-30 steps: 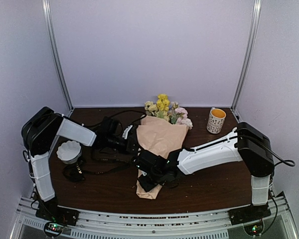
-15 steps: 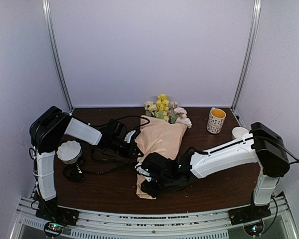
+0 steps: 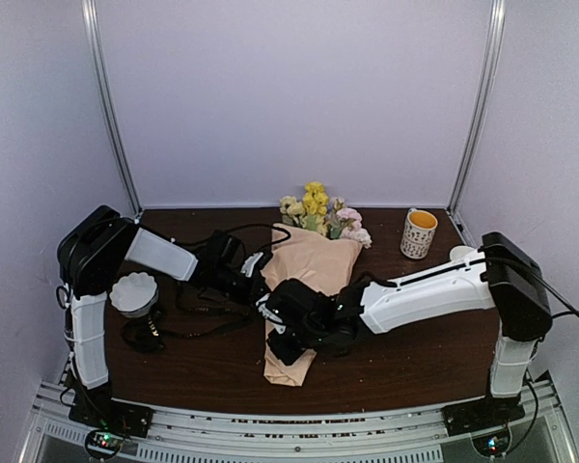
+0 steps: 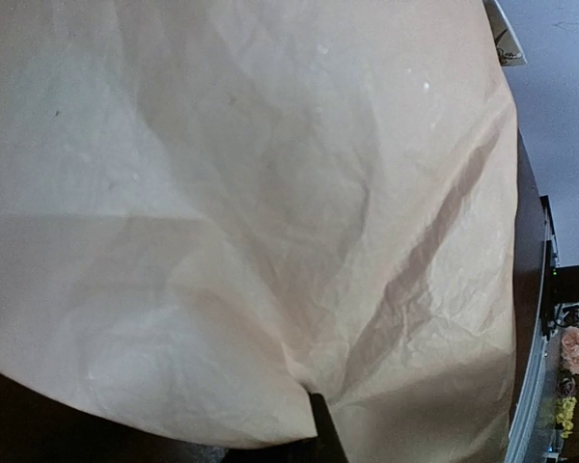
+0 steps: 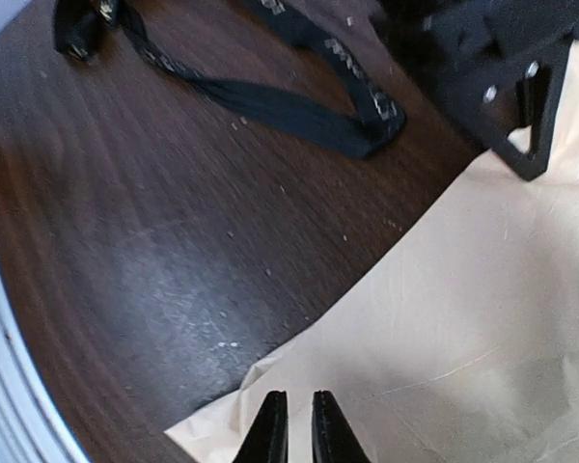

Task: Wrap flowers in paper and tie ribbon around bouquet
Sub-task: Fold the two-thirds-folded wrapping paper at the center of the board, then press the fold line on the folded bouquet.

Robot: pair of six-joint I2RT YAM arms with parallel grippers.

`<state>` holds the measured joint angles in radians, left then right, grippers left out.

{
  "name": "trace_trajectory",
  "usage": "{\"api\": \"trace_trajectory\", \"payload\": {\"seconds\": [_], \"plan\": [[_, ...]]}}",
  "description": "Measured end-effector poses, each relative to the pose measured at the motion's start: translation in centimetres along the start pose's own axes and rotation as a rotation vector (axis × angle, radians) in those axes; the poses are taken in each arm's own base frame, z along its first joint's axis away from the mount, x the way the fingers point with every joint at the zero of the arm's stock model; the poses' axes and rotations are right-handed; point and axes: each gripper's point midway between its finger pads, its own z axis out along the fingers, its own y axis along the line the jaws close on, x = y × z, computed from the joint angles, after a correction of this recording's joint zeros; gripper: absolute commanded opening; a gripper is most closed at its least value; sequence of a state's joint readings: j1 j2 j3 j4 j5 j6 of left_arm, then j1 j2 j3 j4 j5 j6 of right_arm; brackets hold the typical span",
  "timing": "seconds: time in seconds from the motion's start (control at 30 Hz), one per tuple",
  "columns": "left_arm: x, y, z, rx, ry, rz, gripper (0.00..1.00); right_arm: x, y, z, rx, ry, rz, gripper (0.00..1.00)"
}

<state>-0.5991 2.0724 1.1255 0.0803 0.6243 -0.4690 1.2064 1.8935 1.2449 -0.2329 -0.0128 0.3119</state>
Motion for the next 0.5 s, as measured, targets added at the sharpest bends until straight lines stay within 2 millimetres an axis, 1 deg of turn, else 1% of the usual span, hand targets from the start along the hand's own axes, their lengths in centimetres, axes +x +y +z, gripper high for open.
{"api": "trace_trajectory", "payload": {"seconds": [0.03,0.13,0.17,0.27,0.37,0.43,0.5], "plan": [[0.0,0.0,0.0,0.000,0.000,0.000,0.00,1.0,-0.3,1.0,0.019,0.036,0.004,0.08],[0.0,0.0,0.0,0.000,0.001,0.000,0.00,4.1,-1.1,3.0,0.060,0.139,-0.002,0.06],[0.0,0.0,0.0,0.001,0.002,0.001,0.00,4.1,-1.0,3.1,0.062,0.141,-0.004,0.06],[0.0,0.0,0.0,0.003,0.004,0.002,0.00,4.6,-0.1,3.0,0.051,0.147,-0.030,0.05],[0.0,0.0,0.1,0.003,0.007,0.001,0.00,5.4,1.8,2.5,0.011,0.145,-0.089,0.06],[0.0,-0.1,0.1,0.004,0.008,0.001,0.00,6.6,3.7,1.6,-0.052,0.151,-0.132,0.06],[0.0,-0.1,0.1,0.006,0.010,0.002,0.00,8.0,5.2,0.2,-0.122,0.169,-0.164,0.07]]}}
